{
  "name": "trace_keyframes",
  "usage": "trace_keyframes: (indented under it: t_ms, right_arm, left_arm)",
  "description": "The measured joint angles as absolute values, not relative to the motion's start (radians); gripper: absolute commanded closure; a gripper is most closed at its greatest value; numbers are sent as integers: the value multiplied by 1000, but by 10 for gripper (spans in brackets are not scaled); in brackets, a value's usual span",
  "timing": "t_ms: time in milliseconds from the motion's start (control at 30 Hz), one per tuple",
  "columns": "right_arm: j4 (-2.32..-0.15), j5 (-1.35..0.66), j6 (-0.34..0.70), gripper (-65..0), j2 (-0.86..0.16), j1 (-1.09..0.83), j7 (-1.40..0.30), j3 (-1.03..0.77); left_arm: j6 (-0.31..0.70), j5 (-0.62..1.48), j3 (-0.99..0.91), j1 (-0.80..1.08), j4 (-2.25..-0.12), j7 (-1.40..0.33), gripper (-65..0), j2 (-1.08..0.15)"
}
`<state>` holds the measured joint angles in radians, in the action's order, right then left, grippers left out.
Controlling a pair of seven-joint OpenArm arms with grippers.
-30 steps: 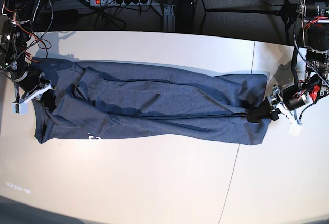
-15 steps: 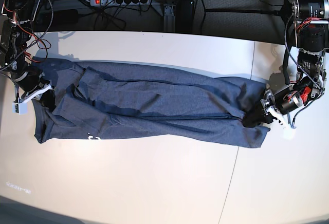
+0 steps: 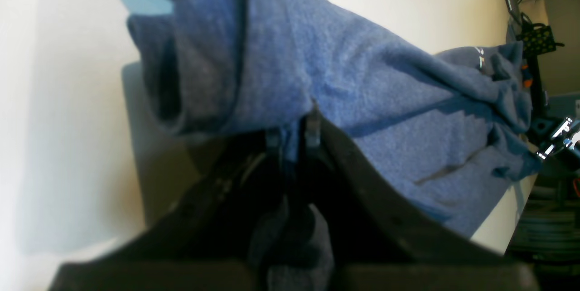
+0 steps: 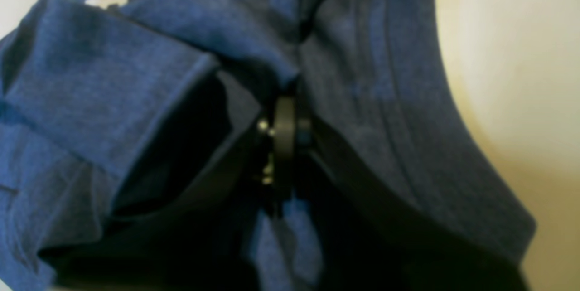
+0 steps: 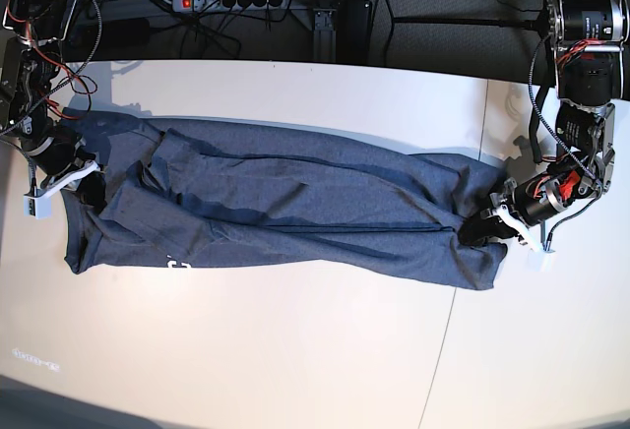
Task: Fold the T-shirt properly
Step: 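Regrasp the shirt's end with the left gripper, then lift the held end with the left gripper and fold it toward the right gripper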
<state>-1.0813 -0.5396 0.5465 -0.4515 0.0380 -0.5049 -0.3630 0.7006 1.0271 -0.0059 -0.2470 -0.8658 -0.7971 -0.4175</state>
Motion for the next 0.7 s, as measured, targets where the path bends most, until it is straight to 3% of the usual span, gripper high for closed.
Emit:
trace_keyframes:
  t_ms: [233, 467, 700]
  right_arm:
    - [-1081, -539, 546, 0, -451, 38, -506, -364]
    - [-1082, -545, 546, 0, -451, 36, -508, -364]
    - [-1082, -546, 546, 0, -451, 36, -513, -364]
  left_arm:
    - [699, 999, -64, -224, -937, -875, 0, -420]
    - [697, 911, -66, -157, -1207, -883, 0, -421]
    - [697, 767, -66, -113, -1444, -883, 0, -342]
